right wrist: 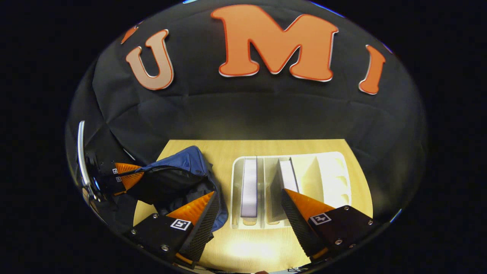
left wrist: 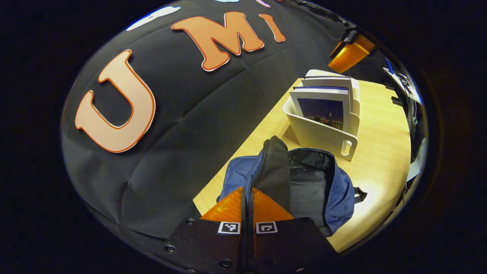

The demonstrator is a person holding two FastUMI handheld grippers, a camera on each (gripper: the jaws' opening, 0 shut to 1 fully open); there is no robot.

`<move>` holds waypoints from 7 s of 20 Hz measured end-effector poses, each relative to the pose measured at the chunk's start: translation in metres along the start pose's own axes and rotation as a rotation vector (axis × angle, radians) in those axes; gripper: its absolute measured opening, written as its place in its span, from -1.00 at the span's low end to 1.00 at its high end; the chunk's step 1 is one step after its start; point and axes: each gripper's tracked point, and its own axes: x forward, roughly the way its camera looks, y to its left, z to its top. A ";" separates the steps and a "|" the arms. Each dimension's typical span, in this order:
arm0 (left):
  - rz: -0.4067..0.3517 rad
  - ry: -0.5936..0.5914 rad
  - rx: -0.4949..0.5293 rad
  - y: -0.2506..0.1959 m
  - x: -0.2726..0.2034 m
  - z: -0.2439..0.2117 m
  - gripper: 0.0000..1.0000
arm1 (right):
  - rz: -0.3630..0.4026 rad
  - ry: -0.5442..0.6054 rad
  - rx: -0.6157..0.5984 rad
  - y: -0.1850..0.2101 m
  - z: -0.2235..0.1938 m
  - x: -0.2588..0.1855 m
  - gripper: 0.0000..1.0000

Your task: Open the schoolbag, grab two books from the bookshelf and put them into the schoolbag.

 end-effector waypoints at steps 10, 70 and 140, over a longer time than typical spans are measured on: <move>-0.021 -0.006 -0.034 0.005 0.011 -0.012 -0.98 | -0.048 0.444 0.010 -0.003 -0.021 0.087 0.95; -0.026 -0.001 0.060 -0.012 -0.028 0.039 -0.99 | 0.388 -0.073 0.916 0.166 -0.104 0.143 -0.39; 0.008 0.048 -0.052 -0.018 -0.001 0.028 -0.98 | -0.051 0.267 0.076 -0.095 -0.010 0.143 0.95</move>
